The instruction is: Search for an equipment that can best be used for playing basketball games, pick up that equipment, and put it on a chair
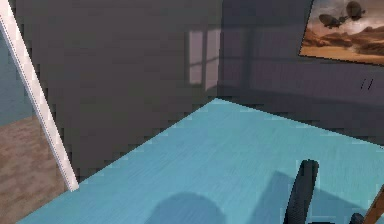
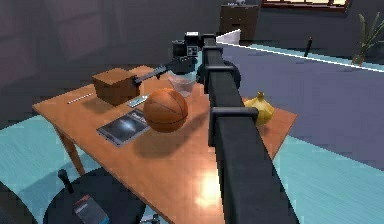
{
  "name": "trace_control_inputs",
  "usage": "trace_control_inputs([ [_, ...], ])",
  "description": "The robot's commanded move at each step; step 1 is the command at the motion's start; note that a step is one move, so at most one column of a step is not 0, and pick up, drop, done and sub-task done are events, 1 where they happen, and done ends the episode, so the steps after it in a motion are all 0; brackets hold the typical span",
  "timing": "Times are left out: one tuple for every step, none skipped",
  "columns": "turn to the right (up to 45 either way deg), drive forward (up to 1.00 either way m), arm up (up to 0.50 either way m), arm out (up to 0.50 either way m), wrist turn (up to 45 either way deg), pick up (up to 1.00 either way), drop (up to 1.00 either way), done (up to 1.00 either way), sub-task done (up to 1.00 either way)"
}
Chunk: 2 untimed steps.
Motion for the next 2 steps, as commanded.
trace_control_inputs([
  [0.0, 0.00, 0.00, 0.00, 15.0, 0.00, 0.00, 0.00, 0.00],
  [0.0, 0.00, -0.22, 0.00, 0.0, 0.00, 0.00, 0.00, 0.00],
])
